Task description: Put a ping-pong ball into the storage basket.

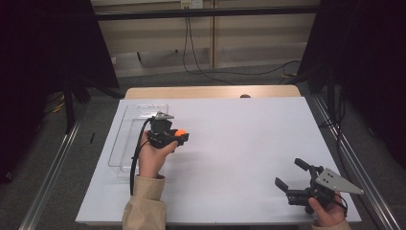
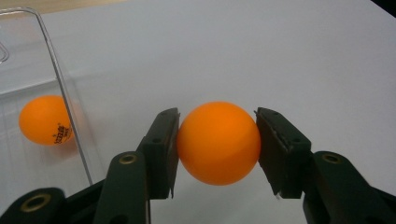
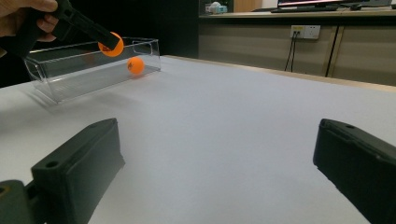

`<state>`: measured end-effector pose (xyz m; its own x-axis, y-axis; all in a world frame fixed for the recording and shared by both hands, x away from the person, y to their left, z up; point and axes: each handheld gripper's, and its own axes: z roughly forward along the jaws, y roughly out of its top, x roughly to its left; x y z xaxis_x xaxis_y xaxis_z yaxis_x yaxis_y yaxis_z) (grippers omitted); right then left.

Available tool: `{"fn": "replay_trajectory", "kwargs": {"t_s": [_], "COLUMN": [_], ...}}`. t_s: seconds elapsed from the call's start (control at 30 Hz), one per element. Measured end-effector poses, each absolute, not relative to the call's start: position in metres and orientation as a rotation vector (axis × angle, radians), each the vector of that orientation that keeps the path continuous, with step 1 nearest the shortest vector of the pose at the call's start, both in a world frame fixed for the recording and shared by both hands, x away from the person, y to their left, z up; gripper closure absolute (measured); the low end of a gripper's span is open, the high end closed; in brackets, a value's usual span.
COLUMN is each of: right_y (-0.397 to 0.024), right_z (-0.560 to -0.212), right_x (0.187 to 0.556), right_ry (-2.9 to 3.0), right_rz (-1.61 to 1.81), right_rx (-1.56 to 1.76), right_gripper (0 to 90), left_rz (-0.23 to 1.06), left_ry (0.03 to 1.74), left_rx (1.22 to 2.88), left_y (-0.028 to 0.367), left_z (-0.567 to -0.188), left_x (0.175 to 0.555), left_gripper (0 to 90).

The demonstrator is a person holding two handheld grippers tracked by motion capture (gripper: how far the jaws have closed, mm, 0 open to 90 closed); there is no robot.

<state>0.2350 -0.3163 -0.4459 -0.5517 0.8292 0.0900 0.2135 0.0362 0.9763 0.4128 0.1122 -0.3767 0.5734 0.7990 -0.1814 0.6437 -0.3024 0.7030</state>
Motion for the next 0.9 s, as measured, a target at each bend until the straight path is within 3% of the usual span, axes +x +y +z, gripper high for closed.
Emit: {"fn": "replay_trajectory", "kwargs": {"t_s": [0.9], "right_y": [-0.316], "right_z": [-0.446], "right_x": [0.235], "right_ry": [1.801], "right_rz": [1.549], "right_rx": [1.051], "right_gripper": [0.7], "left_rz": [0.272], "left_ry": [1.173], "left_rx": [2.021], "left_y": [0.125], "left_z": [-0.372], "left_x": [0.412], "left_gripper": [51.0]}}
